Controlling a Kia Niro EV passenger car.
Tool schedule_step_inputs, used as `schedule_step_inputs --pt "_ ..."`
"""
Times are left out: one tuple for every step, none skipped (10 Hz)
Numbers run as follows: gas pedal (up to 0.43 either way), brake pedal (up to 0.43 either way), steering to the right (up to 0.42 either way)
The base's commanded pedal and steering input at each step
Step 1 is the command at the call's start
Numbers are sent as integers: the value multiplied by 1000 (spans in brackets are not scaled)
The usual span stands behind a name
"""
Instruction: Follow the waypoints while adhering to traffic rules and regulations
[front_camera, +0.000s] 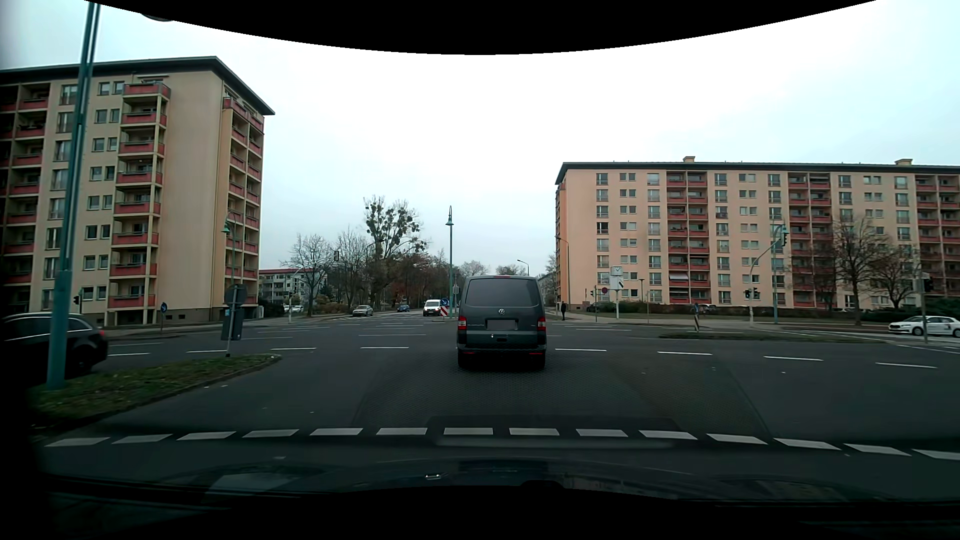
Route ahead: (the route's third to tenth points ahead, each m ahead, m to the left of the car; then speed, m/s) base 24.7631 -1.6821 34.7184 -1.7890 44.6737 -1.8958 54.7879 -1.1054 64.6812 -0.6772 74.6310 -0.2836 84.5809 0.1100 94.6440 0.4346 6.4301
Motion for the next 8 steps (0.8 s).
schedule_step_inputs --pt "209 0 -6" --pt "209 0 -6" --pt "209 0 -6" --pt "209 0 -6" --pt "209 0 -6" --pt "209 0 -6" --pt "220 0 -6" --pt "220 0 -6"
